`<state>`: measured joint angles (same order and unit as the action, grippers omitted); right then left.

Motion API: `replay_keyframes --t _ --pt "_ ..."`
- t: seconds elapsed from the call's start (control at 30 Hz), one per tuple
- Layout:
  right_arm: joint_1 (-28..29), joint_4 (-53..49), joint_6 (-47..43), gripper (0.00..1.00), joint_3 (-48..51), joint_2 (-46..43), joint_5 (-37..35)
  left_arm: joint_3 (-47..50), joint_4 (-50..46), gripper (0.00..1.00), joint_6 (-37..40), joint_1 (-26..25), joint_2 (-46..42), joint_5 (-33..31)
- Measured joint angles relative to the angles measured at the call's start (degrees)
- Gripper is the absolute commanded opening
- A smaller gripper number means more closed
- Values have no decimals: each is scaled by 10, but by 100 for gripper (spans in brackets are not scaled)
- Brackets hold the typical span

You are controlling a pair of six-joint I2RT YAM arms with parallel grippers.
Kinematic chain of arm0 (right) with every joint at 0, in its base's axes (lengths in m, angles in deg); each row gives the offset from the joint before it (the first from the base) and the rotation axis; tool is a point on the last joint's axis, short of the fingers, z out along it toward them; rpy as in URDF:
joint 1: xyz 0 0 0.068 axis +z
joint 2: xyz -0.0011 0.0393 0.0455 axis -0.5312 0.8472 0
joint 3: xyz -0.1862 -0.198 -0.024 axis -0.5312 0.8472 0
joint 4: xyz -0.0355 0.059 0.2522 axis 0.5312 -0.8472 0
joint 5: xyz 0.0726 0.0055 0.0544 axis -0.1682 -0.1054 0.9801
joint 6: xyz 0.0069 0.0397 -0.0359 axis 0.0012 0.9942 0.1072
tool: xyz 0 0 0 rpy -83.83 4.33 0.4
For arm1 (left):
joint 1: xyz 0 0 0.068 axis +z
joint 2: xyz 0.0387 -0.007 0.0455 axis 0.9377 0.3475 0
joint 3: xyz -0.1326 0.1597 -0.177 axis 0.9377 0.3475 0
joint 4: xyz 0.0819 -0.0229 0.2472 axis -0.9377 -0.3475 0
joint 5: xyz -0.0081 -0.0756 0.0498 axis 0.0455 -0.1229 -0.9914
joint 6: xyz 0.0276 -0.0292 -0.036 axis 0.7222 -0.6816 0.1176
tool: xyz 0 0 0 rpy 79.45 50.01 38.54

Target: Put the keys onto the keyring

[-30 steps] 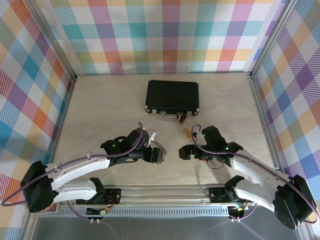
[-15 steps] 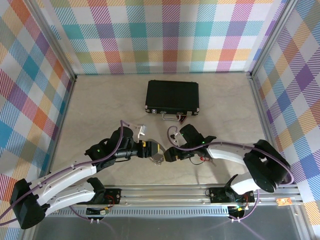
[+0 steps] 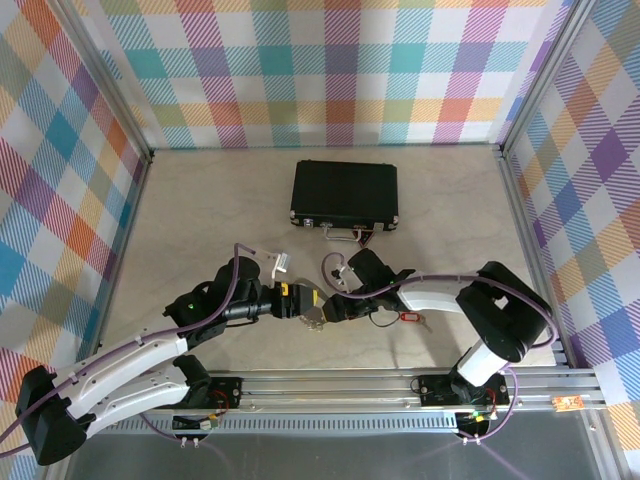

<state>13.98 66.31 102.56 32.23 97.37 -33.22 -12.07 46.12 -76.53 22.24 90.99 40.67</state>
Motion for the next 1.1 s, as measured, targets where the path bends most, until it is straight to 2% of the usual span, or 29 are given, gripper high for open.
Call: replay_keyframes --t 0.7,1.1 --pt "24 0 -21 23 -6 12 -1 8 25 67 -15 0 0 10" --pt "27 -20 -36 16 -10 12 -11 8 26 67 -15 0 -5 11"
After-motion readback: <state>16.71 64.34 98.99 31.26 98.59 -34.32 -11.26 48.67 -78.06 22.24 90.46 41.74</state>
